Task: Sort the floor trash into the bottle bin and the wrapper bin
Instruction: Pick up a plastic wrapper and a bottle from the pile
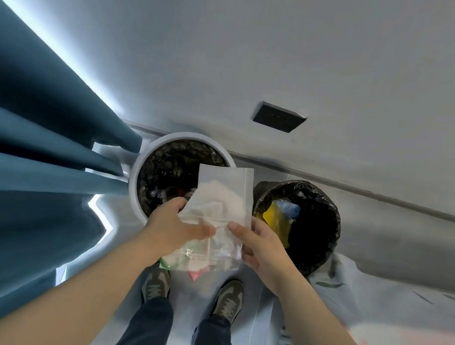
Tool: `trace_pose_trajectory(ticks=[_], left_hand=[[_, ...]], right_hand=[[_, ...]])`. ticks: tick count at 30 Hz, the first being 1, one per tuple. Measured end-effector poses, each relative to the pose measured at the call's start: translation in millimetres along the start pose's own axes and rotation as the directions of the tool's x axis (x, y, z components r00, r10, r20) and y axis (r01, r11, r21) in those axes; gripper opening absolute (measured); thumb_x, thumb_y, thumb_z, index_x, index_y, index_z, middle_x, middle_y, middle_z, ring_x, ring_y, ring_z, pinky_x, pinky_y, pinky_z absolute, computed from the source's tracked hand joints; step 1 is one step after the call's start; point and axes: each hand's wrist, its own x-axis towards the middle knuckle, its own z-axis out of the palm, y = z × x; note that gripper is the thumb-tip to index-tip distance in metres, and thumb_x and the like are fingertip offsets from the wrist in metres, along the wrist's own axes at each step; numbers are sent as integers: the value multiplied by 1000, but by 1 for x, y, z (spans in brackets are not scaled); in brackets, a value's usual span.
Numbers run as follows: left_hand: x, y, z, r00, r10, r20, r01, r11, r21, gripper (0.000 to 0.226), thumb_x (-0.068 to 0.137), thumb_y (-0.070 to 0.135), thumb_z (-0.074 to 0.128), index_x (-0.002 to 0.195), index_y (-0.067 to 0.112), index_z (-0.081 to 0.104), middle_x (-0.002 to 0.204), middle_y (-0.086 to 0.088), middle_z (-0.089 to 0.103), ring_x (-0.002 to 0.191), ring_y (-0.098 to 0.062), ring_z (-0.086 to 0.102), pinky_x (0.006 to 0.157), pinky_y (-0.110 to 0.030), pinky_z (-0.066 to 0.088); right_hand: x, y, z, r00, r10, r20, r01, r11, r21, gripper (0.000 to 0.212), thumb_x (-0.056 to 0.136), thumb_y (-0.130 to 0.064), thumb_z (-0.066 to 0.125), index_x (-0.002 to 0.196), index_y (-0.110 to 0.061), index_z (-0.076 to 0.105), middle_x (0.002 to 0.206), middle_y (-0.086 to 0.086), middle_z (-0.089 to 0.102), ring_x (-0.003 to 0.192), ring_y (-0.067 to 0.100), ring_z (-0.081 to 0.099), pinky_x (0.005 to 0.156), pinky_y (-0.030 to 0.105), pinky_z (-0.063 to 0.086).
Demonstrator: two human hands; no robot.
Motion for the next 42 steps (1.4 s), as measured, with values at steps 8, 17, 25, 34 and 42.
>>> trace_pose_trajectory(ticks=[8,17,25,34,42], left_hand=[[8,22,64,985,26,168,-38,997,69,51,65,30,87,102,7,60,95,-11,70,85,-26,68,82,-42,57],[24,30,134,992,29,119,-65,949,308,46,76,47,73,107,17,58,99,2,65,87,-13,62,76,-26,49],[40,26,160,1000,17,-26,-7,930,367,52,82,39,70,124,14,53,120,-3,57,105,-17,52,88,-28,43],[53,2,169,999,32,22,-38,852,522,34,85,27,67,113,14,55,111,-4,61,92,-23,60,71,-29,49],[58,-4,161,984,145,108,-177,661,729,38,85,24,64,120,13,53,116,-4,59,105,-22,56,89,-33,48]], right_hand=[[-19,4,-58,998,-50,-28,54,986,158,33,84,-8,69,117,-6,63,109,12,72,98,28,70,81,37,59],[-25,29,-129,982,-3,-187,41,979,199,29,82,-8,72,110,-1,66,105,16,73,94,30,71,78,39,58],[-13,46,-184,708,11,-706,-83,994,-67,18,80,-17,73,90,-11,61,83,5,65,78,25,63,69,34,54],[28,46,-187,641,-328,-694,-98,862,-498,24,85,-12,58,109,-9,55,83,4,59,77,29,58,58,30,42],[40,62,-173,897,-222,-381,-232,497,-836,43,91,-16,54,133,-11,47,127,12,49,106,31,56,82,37,49]])
